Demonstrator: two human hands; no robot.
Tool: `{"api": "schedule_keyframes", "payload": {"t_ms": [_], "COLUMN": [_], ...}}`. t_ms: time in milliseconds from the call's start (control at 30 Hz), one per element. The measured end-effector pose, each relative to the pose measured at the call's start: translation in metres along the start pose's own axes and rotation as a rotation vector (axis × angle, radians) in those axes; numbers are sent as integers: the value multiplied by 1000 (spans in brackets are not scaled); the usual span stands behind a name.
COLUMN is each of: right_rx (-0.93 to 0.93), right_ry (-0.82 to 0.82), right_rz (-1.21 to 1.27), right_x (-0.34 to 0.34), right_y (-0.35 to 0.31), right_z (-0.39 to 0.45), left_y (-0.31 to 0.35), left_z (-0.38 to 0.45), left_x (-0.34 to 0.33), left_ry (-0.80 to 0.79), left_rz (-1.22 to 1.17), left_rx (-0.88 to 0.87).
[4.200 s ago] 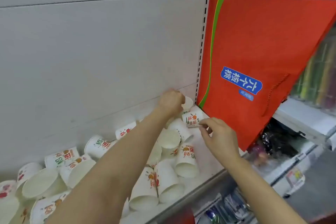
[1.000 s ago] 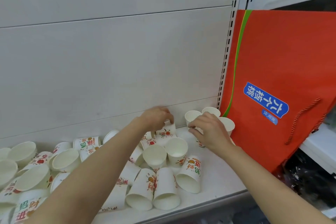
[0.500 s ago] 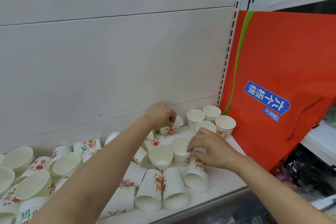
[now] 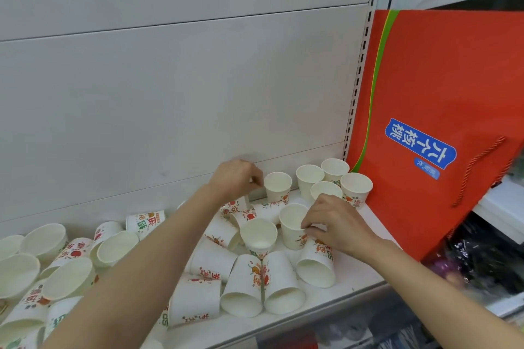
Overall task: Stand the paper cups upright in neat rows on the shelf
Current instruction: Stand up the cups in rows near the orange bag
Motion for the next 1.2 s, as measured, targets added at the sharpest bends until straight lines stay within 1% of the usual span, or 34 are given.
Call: {"api": "schedule_keyframes", "payload": {"t_ms": [67,133,200,300,433,567,667,767,833,933,1033,1133,1200], "right_rx": [-3,-13,-34,-39,61,156,223,267,298,358,357,363,350], "right_ry": [11,17,40,98,158,145,55,-56,-136,-237,-291,-285,-233], "right_rz": [-45,-75,-86,-72,-84,-92,-153,-231,-296,-359,-388,-401,-396], "right_x": [-1,-3,-4,0,9,13,12,10,8,6,1,-5,-5], "right_y": [0,1,2,2,-7,-20,-31,-41,-47,-55,-53,-48,-45], "right_z": [0,-1,-1,-5,-21,-42,-51,-54,-52,-53,-55,-56,-58], "left_y": [-17,-29,-35,-35,-35,-40,-45,-47,-44,-38,-34,-24,-13], "left_z": [-4,-9,-13,-17,-17,-17,-23,-33,-41,-48,-53,-63,-75], "left_x": [1,-3,-8,-18,-21,-16,-6,2,-3,-19,-21,-8,0], "left_ry": [-132,-223,-252,-253,-195,-142,-79,97,170,152,168,210,157], "left_rz": [34,67,105,142,255,285,234,141,142,151,76,-70,-186], "left_rx": [26,33,13,-35,-93,-123,-86,-18,3,15,9,3,-22]}}
Point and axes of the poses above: each hand's wrist, its own z-axis towards the middle knuckle, its own x-axis out of the back of the hand, y = z × x, the point moved 4 cm from there along z, towards the middle knuckle, and after that the axes turned 14 degrees about x, right-handed, at the moved point
